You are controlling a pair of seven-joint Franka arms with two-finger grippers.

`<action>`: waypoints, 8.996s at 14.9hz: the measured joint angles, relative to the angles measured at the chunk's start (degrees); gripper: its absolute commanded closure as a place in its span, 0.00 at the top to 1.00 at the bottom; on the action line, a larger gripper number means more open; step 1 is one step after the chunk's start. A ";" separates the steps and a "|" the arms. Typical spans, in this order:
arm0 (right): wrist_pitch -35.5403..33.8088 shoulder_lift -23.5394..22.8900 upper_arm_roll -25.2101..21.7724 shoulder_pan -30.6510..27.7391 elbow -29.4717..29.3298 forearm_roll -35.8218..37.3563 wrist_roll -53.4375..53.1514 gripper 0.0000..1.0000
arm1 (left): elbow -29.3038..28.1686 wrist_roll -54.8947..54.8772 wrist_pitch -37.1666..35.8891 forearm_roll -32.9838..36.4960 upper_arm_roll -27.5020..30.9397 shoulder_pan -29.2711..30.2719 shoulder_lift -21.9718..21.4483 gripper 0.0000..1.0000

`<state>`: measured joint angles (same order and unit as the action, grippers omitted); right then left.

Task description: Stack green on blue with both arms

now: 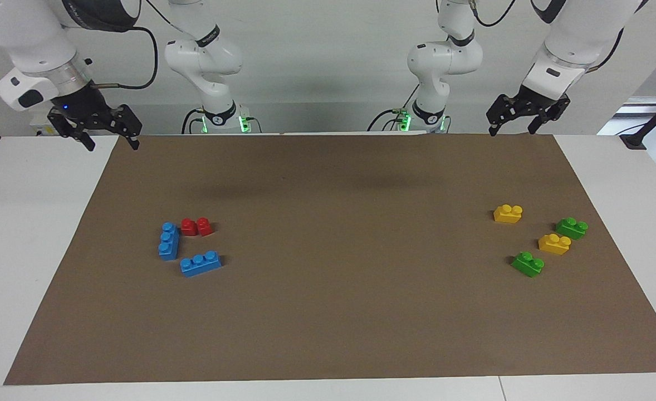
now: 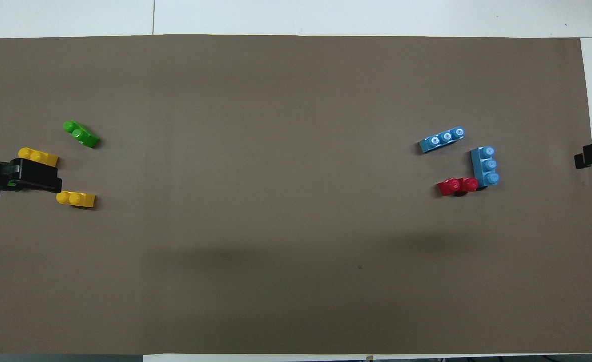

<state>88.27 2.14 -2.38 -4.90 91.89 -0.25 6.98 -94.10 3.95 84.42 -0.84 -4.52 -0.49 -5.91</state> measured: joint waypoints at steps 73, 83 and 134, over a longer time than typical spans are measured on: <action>13.24 -30.40 -0.23 -2.16 -0.74 -26.20 -61.32 1.00 | 4.68 33.58 37.20 1.14 0.76 12.06 34.55 1.00; 19.23 -30.64 -0.18 -2.15 0.14 -26.20 -58.56 1.00 | 2.91 33.87 43.10 0.82 0.42 11.97 36.70 1.00; 27.65 -21.77 0.45 25.42 6.73 -30.74 -89.20 0.00 | -2.92 83.79 28.49 2.07 -0.72 -0.25 20.07 0.00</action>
<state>115.92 -19.62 -1.94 20.52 98.63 -30.99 -82.22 -97.02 87.74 112.91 1.23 -5.24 -0.74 14.16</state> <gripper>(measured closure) 0.656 0.661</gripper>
